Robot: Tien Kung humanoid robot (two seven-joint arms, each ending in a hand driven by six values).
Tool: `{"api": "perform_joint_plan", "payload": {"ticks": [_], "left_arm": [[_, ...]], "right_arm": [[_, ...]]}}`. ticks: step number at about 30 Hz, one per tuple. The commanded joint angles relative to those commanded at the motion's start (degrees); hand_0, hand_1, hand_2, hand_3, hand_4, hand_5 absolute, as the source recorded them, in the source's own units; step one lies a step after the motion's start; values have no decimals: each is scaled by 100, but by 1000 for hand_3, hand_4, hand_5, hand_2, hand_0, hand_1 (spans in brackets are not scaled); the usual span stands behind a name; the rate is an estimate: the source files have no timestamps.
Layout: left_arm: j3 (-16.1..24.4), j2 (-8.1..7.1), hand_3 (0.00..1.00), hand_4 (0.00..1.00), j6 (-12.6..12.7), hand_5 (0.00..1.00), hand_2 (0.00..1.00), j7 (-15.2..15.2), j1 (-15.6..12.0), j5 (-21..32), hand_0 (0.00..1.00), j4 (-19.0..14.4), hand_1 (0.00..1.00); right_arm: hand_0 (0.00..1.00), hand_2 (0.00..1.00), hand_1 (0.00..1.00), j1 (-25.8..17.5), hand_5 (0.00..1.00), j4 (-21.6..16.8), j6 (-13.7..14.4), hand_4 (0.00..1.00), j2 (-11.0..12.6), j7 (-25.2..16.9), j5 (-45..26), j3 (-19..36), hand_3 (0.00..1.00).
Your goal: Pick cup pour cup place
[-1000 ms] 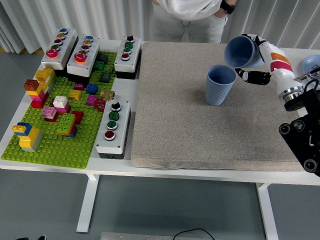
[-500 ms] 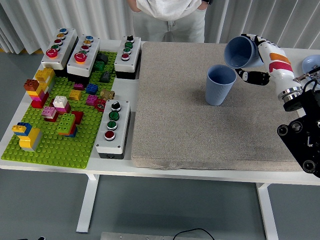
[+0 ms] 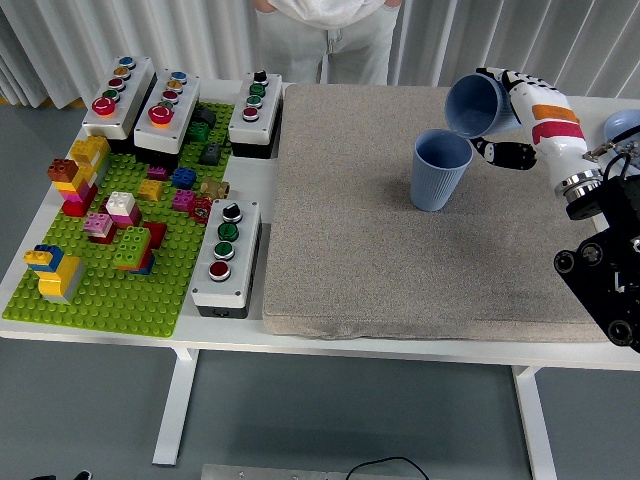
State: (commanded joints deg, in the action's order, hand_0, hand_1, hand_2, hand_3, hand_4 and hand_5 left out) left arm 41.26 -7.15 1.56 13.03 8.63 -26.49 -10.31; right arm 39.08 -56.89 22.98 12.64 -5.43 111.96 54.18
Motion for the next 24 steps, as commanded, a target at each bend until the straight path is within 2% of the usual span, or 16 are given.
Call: {"api": "perform_joint_plan", "payload": {"ticks": [5, 10, 24], "left_arm": [[9, 1, 663, 513, 1, 889, 831, -2, 4, 0, 736, 0, 799], [9, 1, 663, 513, 2, 889, 831, -4, 11, 1, 736, 0, 799], [29, 0, 664, 513, -3, 887, 831, 0, 21, -22, 737, 0, 799]], "right_arm": [[855, 597, 699, 28, 105, 8, 29, 633, 30, 25, 49, -68, 663], [859, 595, 700, 64, 103, -4, 174, 630, 77, 81, 111, -201, 659], [867, 598, 701, 117, 96, 30, 274, 629, 128, 186, 229, -361, 658]]}}
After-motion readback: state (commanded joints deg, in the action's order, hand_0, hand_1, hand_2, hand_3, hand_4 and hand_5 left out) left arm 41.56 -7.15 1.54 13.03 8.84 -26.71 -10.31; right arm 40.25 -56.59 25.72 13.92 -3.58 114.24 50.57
